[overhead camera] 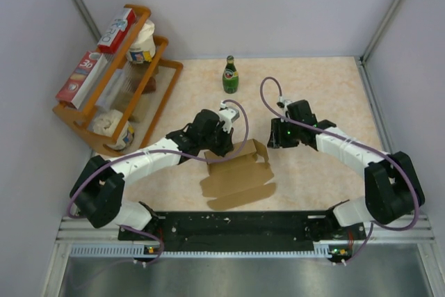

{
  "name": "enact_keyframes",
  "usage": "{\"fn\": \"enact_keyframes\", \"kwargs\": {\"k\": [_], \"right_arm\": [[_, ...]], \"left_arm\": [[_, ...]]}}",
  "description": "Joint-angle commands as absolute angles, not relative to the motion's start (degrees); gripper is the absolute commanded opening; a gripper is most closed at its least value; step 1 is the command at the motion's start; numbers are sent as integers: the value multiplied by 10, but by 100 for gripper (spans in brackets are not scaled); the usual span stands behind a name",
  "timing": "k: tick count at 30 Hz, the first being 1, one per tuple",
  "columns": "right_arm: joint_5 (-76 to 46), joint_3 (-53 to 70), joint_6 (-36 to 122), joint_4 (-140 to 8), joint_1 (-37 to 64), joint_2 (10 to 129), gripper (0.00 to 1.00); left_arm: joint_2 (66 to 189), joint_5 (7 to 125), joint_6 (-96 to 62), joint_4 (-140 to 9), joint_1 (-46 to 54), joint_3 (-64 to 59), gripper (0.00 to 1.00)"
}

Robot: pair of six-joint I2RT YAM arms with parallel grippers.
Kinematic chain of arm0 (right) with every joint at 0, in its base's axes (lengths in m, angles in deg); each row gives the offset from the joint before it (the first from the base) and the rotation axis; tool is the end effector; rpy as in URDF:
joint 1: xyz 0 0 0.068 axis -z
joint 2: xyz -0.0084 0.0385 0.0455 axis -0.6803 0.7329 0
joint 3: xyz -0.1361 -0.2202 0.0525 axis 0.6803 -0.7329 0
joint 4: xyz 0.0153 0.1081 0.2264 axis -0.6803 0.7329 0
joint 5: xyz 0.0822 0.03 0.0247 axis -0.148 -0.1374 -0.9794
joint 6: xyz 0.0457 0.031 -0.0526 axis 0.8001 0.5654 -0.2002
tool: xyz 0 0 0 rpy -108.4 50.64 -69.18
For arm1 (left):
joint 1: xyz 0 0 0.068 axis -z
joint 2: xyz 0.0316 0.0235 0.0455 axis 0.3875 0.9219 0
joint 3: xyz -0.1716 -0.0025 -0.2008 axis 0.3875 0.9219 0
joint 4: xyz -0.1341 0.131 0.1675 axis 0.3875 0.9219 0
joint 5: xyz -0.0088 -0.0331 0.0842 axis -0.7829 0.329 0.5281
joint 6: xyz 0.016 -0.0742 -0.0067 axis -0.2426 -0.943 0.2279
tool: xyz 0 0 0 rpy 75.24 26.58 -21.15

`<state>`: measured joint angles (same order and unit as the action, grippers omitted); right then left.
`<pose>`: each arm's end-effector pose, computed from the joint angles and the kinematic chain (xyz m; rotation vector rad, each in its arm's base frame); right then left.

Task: Fold the paper box

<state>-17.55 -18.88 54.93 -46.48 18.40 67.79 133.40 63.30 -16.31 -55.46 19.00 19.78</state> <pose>0.2595 0.1306 0.1847 -0.2075 2.5265 0.5294 0.2296 -0.2221 0.2074 0.7292 2.2290 -0.6934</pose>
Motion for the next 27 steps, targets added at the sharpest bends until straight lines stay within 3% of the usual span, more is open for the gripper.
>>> {"fn": "enact_keyframes", "kwargs": {"k": [1, 9, 27], "right_arm": [[-269, -163, 506, -493, 189, 703, 45], [-341, -202, 497, -551, 180, 714, 44], [-380, -290, 506, -689, 155, 691, 49]], "left_arm": [[1322, 634, -166, -535, 193, 200, 0], [1323, 628, -167, -535, 193, 191, 0], [1334, 614, -173, -529, 194, 158, 0]]}}
